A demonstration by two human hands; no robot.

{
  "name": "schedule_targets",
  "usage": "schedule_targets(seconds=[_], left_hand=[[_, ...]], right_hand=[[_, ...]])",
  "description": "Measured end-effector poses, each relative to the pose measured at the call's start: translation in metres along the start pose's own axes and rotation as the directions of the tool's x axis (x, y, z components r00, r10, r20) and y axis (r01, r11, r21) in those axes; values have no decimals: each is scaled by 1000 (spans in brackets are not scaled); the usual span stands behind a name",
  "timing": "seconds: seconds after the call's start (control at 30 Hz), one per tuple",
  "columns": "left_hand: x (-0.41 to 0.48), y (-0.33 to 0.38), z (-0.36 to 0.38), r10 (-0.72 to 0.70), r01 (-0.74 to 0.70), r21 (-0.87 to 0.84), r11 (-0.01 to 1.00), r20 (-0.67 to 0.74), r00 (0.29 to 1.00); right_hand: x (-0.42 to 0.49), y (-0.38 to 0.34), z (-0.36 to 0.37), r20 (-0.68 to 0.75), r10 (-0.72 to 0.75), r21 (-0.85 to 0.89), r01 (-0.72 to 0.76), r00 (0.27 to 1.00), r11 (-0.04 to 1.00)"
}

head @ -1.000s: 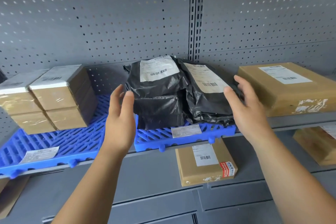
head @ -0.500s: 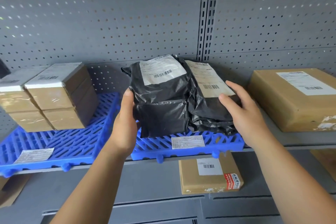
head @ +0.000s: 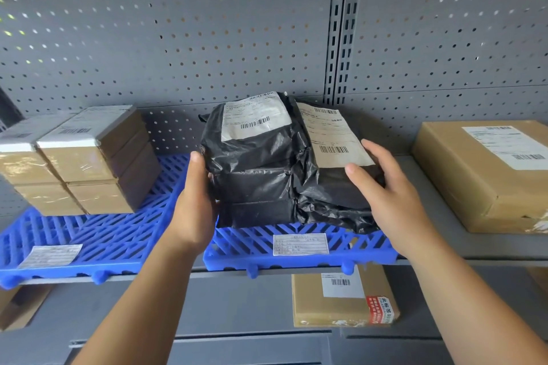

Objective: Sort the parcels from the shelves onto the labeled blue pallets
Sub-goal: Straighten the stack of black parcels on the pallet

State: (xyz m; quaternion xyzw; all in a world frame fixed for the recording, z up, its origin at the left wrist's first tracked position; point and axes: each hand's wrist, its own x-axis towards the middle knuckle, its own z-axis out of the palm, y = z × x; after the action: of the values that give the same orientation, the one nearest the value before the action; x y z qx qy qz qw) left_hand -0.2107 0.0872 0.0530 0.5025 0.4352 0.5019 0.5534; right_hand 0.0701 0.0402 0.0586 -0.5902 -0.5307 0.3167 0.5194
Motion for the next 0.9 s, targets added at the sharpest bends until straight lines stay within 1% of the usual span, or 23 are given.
schedule_targets(seconds=[0.07,0.13,0.33,0.53,0.7,0.77,0.83,0.9], left_hand=[[-3,-4,0,50,-54,102,993,36,998],[-6,-6,0,141,-146,204,968,39,989],[0,1,2,179,-183,163,969,40,983],[8,1,-5,160,-171,153,973,85,984],[10,5,-11,149,-167,145,975,125,981],[9,7,-13,174,-191,148,970,118,978],[8,14,-10,254,-264,212,941,73,965],[7,27,-4,339,-332,273,903,23,941]], right_hand=[[-1,2,-1,34,-13,-3,13,999,1000],[-1,3,-1,56,-28,-41,31,998,999],[9,-1,-2,81,-21,-69,27,996,997],[14,1,0,84,-25,-52,30,996,998],[15,-5,-7,117,-15,-83,24,993,996],[13,-6,-6,100,-24,-153,39,995,988],[11,-9,-5,63,-82,-268,96,995,959],[11,-15,-4,63,-152,-358,164,986,919]])
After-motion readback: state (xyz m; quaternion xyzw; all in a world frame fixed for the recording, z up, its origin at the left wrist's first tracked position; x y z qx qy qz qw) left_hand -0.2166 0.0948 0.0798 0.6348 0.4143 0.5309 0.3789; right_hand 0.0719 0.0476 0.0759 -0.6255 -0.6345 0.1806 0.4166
